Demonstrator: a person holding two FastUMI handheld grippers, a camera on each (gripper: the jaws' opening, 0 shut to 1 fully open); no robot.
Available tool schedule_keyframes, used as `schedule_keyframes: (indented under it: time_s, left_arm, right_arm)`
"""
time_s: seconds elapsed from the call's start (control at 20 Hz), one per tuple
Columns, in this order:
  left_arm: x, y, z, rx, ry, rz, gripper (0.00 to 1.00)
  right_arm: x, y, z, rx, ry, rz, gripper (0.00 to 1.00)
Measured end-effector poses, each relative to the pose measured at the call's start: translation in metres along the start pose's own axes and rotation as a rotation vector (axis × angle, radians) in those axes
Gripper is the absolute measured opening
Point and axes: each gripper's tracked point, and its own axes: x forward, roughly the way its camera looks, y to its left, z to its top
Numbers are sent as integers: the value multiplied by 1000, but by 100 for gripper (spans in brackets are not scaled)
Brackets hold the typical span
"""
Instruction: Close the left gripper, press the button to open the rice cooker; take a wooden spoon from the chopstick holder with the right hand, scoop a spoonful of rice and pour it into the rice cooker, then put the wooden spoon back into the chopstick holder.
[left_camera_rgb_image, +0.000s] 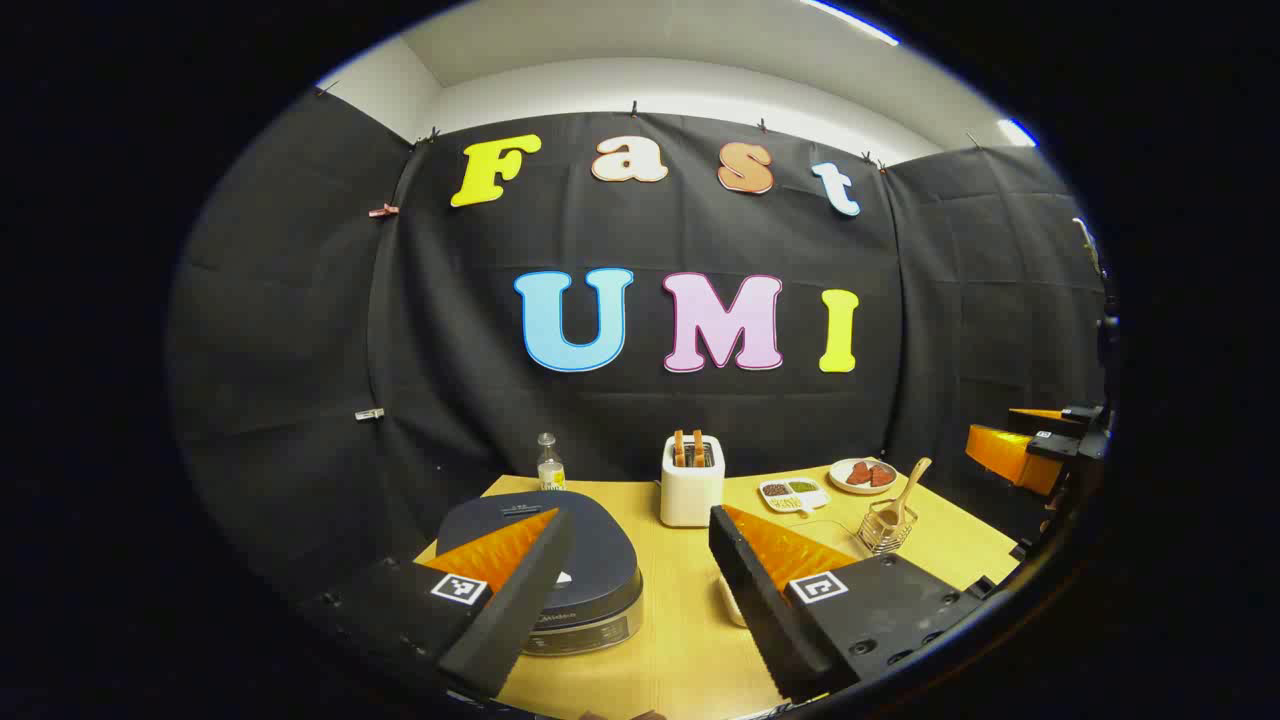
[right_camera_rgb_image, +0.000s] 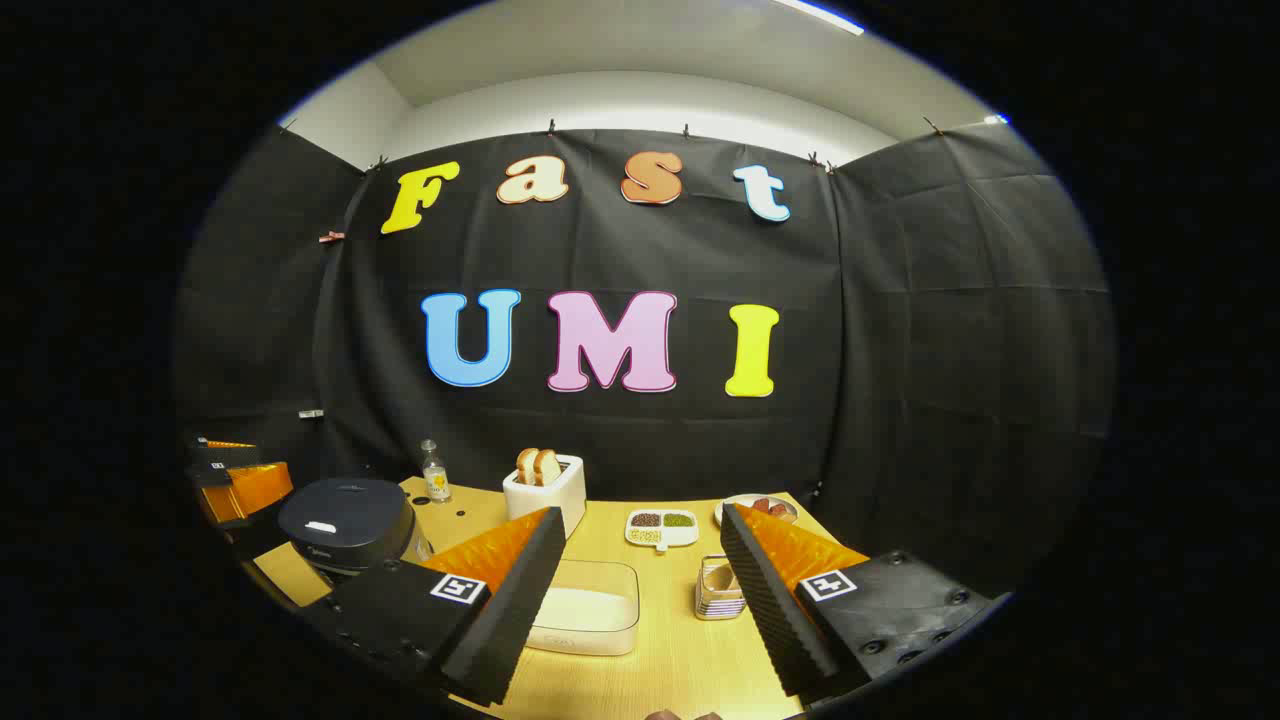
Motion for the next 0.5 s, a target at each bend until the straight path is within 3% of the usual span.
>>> schedule_keyframes:
  time_s: [0.5]
  left_arm:
    - [27,-19,14,-19,-6,-1,94]
  right_arm:
    - [26,-29,-2,30,23,-59,98]
